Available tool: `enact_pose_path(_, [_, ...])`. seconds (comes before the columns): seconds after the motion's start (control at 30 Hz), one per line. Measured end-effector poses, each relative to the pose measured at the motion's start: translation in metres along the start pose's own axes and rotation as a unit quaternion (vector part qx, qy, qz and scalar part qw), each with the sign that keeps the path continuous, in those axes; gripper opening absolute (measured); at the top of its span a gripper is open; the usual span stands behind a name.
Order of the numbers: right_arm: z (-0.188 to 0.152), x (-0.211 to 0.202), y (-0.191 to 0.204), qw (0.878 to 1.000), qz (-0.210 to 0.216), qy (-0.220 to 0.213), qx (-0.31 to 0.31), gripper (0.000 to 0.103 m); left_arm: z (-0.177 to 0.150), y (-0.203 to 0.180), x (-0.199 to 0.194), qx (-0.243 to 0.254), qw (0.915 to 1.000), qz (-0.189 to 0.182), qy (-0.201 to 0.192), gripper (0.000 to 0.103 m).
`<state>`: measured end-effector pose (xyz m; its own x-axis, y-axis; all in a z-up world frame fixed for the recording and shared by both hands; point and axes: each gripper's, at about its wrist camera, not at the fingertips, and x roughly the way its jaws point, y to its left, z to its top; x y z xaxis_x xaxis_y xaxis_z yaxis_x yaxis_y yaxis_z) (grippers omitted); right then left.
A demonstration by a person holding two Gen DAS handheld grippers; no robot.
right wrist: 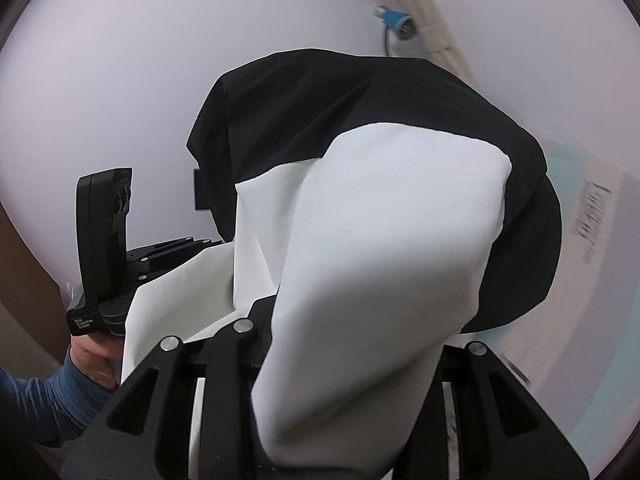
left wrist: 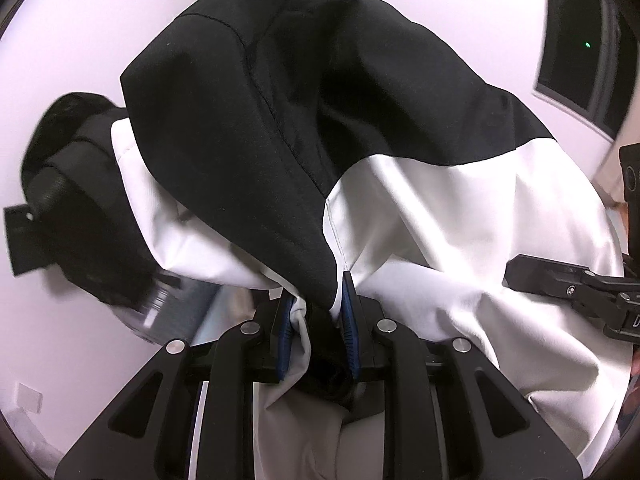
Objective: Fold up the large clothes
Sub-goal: 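Carry the jacket bundle with both grippers toward the clothes pile by the suitcases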
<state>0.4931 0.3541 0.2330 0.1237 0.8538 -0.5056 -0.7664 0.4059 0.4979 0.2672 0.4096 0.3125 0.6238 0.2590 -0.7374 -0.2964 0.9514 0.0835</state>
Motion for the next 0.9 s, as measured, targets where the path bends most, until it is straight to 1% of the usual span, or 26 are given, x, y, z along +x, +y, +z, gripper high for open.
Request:
enact_pose_path(0.1, [0.022,0.04,0.015,1.0,0.019,-0.005,0.003,0.029,0.023,0.046,0.005,-0.009,0.9998,0.016,-0.004,0.02])
enact_pose_path(0.13, [0.024,0.052,0.019,1.0,0.028,-0.006,0.006,0.029,0.031,0.065,0.011,-0.013,0.9996,0.024,-0.005,0.02])
enact_pose_path(0.23, [0.036,0.094,0.017,0.999,0.042,-0.001,0.021,0.029,0.04,0.095,0.027,-0.011,0.9993,0.036,0.005,0.02])
enact_pose_path(0.3, [0.03,0.113,0.007,0.999,0.04,0.007,0.029,0.029,0.039,0.106,0.053,-0.009,0.9991,0.037,0.018,0.021])
enact_pose_path(0.37, [0.021,0.136,-0.01,0.998,0.036,0.023,0.044,0.029,0.032,0.109,0.081,-0.007,0.9989,0.034,0.032,0.02])
enact_pose_path(0.4, [0.016,0.145,-0.02,0.998,0.035,0.03,0.05,0.029,0.031,0.104,0.087,-0.007,0.9988,0.031,0.036,0.021])
enact_pose_path(0.5, [-0.007,0.176,-0.058,0.996,0.02,0.056,0.073,0.029,0.009,0.1,0.141,-0.016,0.9977,0.016,0.064,0.021])
enact_pose_path(0.53, [-0.012,0.181,-0.065,0.995,0.015,0.062,0.077,0.028,0.005,0.089,0.144,-0.021,0.9973,0.012,0.069,0.021])
enact_pose_path(0.57, [-0.015,0.189,-0.071,0.995,0.009,0.067,0.076,0.028,-0.003,0.085,0.159,-0.025,0.9967,0.005,0.077,0.021])
enact_pose_path(0.7, [-0.037,0.198,-0.101,0.994,-0.021,0.083,0.061,0.028,-0.022,0.07,0.199,-0.023,0.9958,-0.017,0.087,0.021])
enact_pose_path(0.73, [-0.039,0.204,-0.099,0.994,-0.028,0.086,0.056,0.028,-0.025,0.068,0.205,-0.022,0.9957,-0.02,0.087,0.021])
enact_pose_path(0.77, [-0.042,0.204,-0.108,0.994,-0.033,0.088,0.056,0.028,-0.032,0.07,0.218,-0.022,0.9954,-0.025,0.09,0.022])
enact_pose_path(0.9, [-0.061,0.194,-0.142,0.993,-0.053,0.093,0.059,0.027,-0.045,0.062,0.248,-0.026,0.9935,-0.04,0.104,0.023])
